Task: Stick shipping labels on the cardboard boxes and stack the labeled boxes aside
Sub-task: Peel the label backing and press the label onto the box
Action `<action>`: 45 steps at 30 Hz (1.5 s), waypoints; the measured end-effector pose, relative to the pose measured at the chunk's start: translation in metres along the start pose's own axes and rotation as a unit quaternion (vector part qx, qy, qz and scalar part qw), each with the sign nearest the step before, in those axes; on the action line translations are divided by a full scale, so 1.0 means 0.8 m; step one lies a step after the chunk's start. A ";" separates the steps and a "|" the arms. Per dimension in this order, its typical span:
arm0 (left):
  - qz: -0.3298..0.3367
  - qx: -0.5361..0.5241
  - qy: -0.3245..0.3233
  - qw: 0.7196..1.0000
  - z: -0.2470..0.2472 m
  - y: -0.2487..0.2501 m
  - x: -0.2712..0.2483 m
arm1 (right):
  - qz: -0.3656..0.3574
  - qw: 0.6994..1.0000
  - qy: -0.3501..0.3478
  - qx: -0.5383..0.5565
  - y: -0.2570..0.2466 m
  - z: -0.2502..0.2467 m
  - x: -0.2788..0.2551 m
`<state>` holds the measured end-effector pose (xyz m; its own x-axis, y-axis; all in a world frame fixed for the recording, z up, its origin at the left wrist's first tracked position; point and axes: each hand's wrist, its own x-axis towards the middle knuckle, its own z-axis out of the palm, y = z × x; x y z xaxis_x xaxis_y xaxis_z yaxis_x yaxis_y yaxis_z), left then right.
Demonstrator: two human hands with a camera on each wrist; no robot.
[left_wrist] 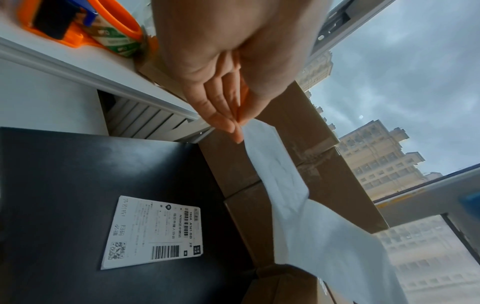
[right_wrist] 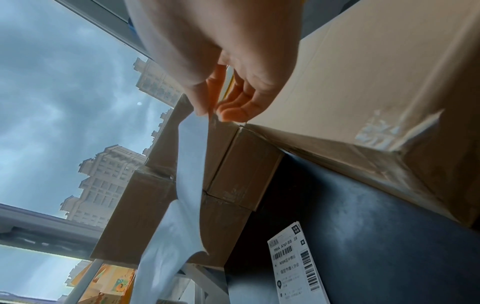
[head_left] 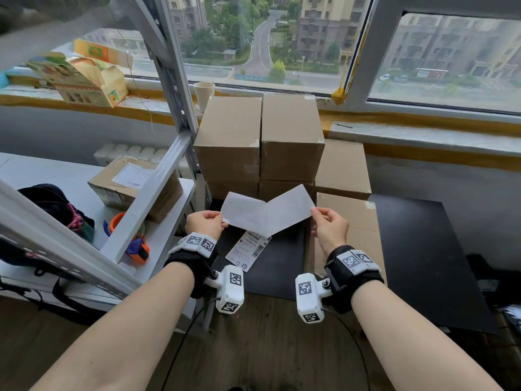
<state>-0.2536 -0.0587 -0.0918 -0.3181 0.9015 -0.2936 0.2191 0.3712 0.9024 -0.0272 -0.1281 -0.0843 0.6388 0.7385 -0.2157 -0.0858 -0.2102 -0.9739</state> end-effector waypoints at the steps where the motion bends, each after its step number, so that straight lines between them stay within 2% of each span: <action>1: -0.004 -0.002 0.002 1.000 -0.001 -0.002 0.002 | -0.010 1.000 0.012 -0.007 -0.001 -0.002 0.002; 5: -0.011 -0.001 0.003 1.000 -0.004 -0.012 0.006 | -0.032 0.998 0.050 -0.002 -0.008 -0.009 0.007; 12: -0.042 0.005 -0.015 0.999 0.005 -0.043 0.020 | -0.070 0.996 0.045 -0.022 -0.027 -0.013 0.008; 15: -0.069 -0.005 -0.025 0.997 0.011 -0.068 0.031 | -0.081 0.996 0.016 -0.043 -0.033 -0.007 0.005; 20: -0.114 -0.052 -0.078 0.989 0.033 -0.096 0.037 | -0.088 0.991 -0.053 -0.088 -0.027 0.016 -0.002; 23: -0.135 -0.077 -0.077 0.985 0.048 -0.110 0.041 | -0.094 0.984 -0.081 -0.124 -0.014 0.025 -0.004; 31: -0.158 0.013 -0.080 0.984 0.057 -0.158 0.074 | -0.074 0.976 -0.119 -0.166 0.015 0.038 -0.009; 36: -0.073 0.152 -0.085 0.982 0.038 -0.131 0.065 | -0.081 0.974 -0.133 -0.163 0.017 0.039 -0.022; 38: -0.037 0.167 -0.081 0.982 0.030 -0.114 0.057 | -0.090 0.972 -0.136 -0.167 0.015 0.037 -0.026; 40: -0.025 0.135 -0.106 0.985 0.029 -0.091 0.044 | -0.098 0.969 -0.142 -0.176 0.012 0.034 -0.031; 43: -0.052 0.039 -0.216 0.974 0.037 -0.045 0.017 | -0.121 0.960 -0.147 -0.207 0.009 0.027 -0.037; 45: -0.056 0.011 -0.250 0.966 0.042 -0.016 0.001 | -0.141 0.951 -0.147 -0.234 0.006 0.021 -0.043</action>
<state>-0.2253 -0.0549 -0.1140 0.1443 0.8482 -0.5097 0.2313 0.4719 0.8508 -0.0624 -0.1441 -0.0829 0.3383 0.9406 -0.0293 0.4510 -0.1894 -0.8722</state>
